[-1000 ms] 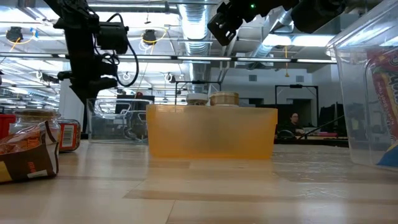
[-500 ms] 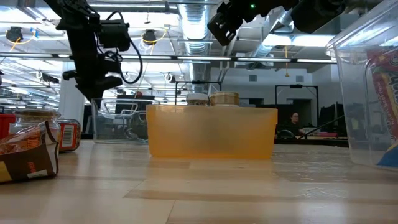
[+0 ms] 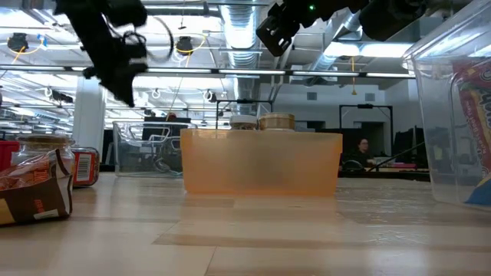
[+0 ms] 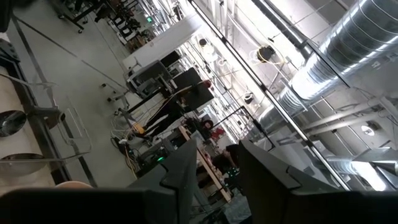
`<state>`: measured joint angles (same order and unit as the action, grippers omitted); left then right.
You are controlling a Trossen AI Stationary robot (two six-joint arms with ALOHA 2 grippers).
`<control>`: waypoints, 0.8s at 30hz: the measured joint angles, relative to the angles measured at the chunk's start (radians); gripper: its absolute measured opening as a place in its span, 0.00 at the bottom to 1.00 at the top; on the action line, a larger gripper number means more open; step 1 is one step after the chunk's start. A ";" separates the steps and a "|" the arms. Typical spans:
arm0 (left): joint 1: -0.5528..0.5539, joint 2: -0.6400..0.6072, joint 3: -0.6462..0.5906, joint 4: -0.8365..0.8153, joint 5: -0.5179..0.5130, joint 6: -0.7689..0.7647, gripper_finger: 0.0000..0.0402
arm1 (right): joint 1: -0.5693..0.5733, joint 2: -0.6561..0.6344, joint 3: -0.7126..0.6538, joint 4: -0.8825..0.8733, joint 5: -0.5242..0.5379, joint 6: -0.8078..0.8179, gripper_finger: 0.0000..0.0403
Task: Pick & Place Food Item
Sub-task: Put the brown seasoning bottle into the orange bin
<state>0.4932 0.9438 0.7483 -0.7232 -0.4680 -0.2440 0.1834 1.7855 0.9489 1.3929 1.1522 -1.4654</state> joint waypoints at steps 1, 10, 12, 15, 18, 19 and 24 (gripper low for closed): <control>-0.011 -0.032 0.000 0.006 0.055 0.012 0.00 | -0.002 0.000 0.000 0.000 0.000 0.000 0.28; -0.216 -0.232 0.001 0.081 0.459 0.086 0.00 | -0.001 0.000 0.000 0.000 0.002 0.000 0.28; -0.279 -0.249 0.001 0.122 0.507 0.088 0.01 | 0.000 0.000 0.000 0.000 0.002 0.000 0.28; -0.372 -0.258 0.001 0.200 0.541 0.090 0.03 | -0.001 0.000 0.000 0.000 0.004 0.000 0.28; -0.455 -0.253 0.001 0.262 0.543 0.105 0.06 | -0.003 0.000 0.000 0.000 0.006 0.000 0.28; -0.476 -0.254 0.001 0.279 0.543 0.117 0.07 | -0.003 0.000 0.000 0.000 0.006 0.000 0.28; -0.564 -0.254 0.001 0.308 0.479 0.157 0.13 | 0.001 -0.012 -0.005 -0.007 0.020 -0.009 0.28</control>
<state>-0.0710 0.6896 0.7494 -0.4151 0.0113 -0.0867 0.1843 1.7732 0.9437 1.3863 1.1721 -1.4749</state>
